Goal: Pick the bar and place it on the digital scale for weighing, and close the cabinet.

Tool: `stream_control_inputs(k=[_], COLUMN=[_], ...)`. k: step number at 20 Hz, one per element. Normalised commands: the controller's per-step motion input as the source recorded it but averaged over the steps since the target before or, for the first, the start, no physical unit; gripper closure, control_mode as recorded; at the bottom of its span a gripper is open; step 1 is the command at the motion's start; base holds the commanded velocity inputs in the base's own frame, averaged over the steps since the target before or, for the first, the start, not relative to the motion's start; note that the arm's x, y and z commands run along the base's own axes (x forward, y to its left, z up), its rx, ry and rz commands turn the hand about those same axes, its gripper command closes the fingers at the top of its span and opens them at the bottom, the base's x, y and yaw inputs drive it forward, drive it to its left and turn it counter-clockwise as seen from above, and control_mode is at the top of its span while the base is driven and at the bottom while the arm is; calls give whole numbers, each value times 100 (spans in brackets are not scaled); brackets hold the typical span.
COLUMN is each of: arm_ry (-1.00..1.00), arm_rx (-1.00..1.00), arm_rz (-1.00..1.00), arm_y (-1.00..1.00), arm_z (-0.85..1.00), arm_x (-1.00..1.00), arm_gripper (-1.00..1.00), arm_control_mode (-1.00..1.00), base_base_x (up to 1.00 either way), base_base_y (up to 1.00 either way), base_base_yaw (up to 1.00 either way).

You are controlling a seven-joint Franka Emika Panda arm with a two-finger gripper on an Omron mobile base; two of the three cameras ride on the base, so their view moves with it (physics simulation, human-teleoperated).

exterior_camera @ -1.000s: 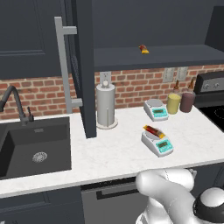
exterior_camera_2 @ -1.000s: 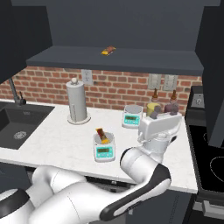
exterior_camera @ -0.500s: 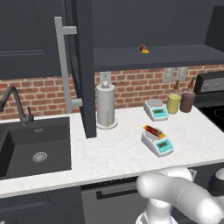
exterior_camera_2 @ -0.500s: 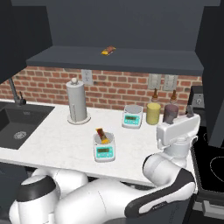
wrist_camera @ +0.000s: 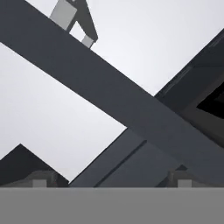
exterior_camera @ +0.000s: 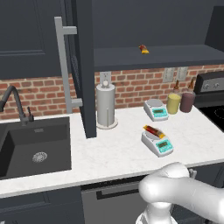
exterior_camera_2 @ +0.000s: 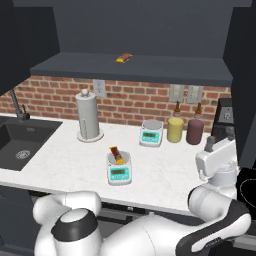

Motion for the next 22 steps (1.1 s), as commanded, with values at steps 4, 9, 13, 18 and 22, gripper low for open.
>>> stream_control_inputs(k=[4, 9, 13, 18, 22], arm_ry=[1, 0, 2, 7, 3], arm_rx=[-7, -12, 0, 0, 2], arm_rz=[0, 0, 0, 0, 0], arm_y=[-28, -5, -58, -63, -62], arm_z=[-25, -30, 0, 0, 0], arm_x=[0, 0, -1, 0, 0], arm_gripper=[-100, -100, -100, -100, -100], arm_control_mode=[-100, -100, -100, -100, -100], base_base_x=[0, 0, 0, 0, 0], base_base_y=[0, 0, 0, 0, 0], base_base_yaw=[0, 0, 0, 0, 0])
